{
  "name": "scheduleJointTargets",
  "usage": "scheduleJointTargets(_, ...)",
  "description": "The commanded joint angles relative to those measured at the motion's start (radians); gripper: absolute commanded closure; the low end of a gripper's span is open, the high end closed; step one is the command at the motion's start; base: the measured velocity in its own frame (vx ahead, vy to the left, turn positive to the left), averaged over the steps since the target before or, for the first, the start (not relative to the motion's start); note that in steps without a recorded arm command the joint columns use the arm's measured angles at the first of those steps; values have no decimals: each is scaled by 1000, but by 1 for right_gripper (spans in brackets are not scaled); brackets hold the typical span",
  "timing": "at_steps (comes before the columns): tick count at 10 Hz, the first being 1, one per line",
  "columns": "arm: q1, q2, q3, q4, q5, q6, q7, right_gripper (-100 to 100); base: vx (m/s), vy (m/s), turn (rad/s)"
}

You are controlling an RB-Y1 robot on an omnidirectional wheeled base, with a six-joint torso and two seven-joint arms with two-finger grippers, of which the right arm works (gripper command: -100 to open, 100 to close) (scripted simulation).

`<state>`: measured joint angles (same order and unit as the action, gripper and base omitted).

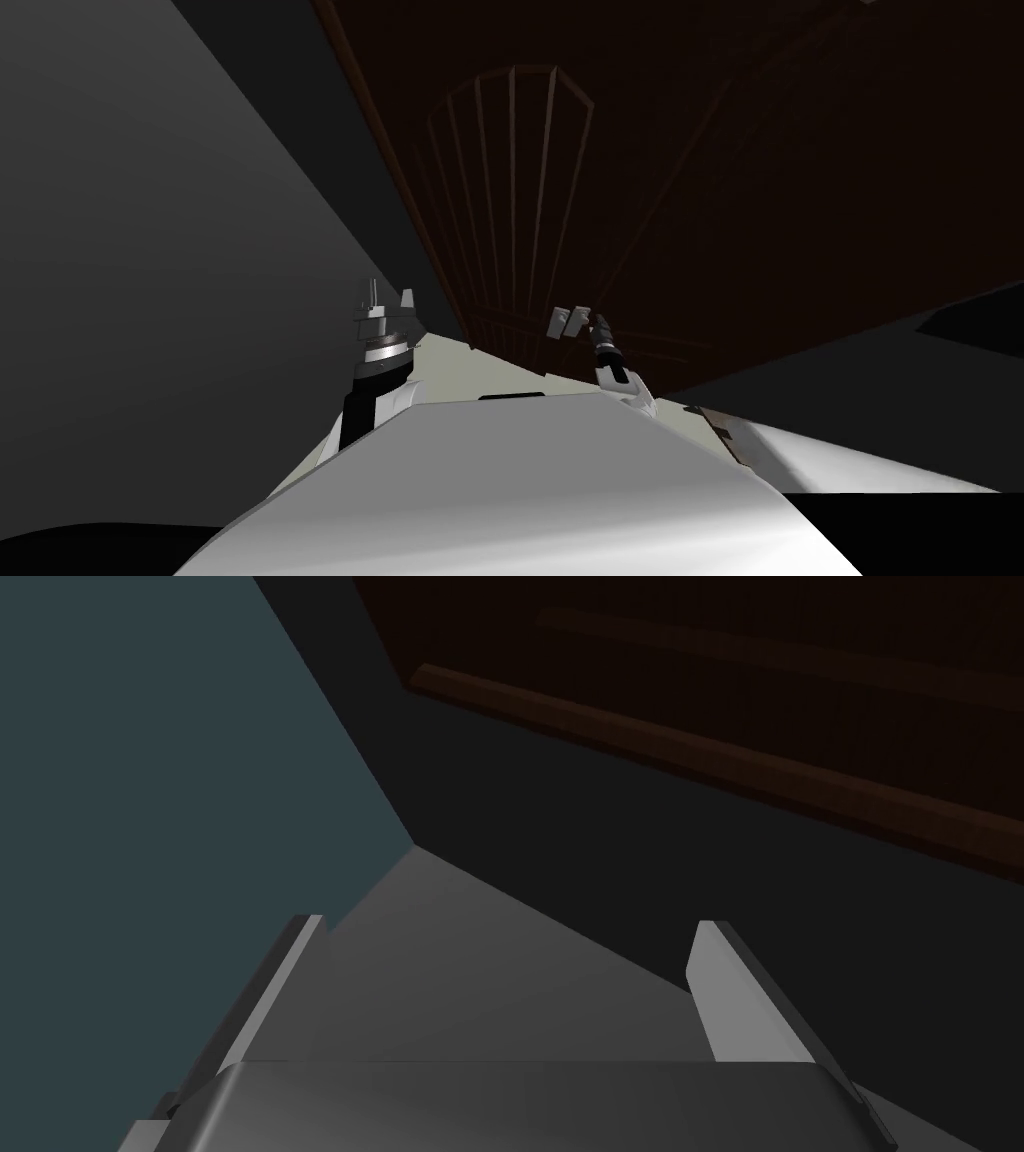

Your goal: Pull the door open

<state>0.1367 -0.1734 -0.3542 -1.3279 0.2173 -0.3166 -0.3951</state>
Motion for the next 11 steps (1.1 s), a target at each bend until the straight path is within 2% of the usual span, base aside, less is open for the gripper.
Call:
scheduleJointTargets(1, -25, 18, 14, 15, 5, -13, 8, -100, 192, 134, 97)
scheduleJointTargets(2, -18, 8, 9, 15, 2, -9, 2, -100, 84, 64, 8)
scheduleJointTargets(3, -18, 8, 9, 15, 2, -9, 2, 100, -8, -5, -11)
scheduleJointTargets(8, -18, 8, 9, 15, 2, -9, 2, 100, -16, -9, 9)
scheduleJointTargets(11, 17, -19, -27, 25, -2, -1, -1, 100, -147, -105, -144)
